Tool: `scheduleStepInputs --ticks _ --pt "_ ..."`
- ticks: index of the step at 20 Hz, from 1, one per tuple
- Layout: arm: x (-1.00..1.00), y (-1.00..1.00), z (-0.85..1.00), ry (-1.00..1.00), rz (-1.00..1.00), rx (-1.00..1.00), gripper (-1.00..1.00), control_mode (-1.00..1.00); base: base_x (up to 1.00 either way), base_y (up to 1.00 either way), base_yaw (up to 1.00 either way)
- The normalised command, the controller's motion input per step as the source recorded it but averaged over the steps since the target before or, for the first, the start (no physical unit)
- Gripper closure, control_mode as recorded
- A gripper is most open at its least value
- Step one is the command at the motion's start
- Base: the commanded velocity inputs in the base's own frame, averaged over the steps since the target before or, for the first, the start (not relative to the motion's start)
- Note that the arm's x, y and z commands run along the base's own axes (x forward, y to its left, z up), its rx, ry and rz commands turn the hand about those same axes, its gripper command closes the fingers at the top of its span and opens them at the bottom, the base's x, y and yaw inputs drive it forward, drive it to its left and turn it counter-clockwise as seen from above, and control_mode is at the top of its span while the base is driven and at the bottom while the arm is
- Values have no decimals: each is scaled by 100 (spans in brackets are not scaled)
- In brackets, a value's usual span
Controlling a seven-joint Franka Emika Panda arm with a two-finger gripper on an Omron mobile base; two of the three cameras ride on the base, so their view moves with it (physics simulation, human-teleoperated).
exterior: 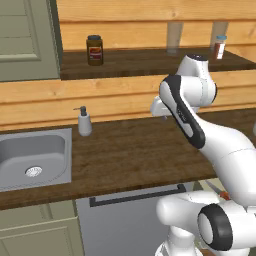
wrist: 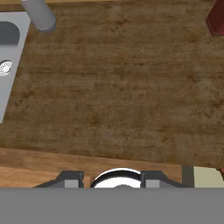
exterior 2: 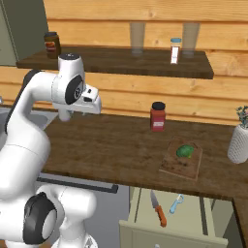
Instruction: Place the appropriate cutting tool for cutting the broccoli skin on the cutting board.
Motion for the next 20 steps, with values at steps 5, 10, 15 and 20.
scheduleStepInputs --ticks 5,10,15,20 --pt "-43 -9 -8 -3 -2 0 -100 -100 0 0 0" --pt "-67 -89 -45 -2 -11 6 -100 -100 0 0 0" --pt "-42 -92 -77 8 -6 -3 -100 -100 0 0 0" --pt "-40 -75 -82 8 -2 -8 -100 -100 0 0 0"
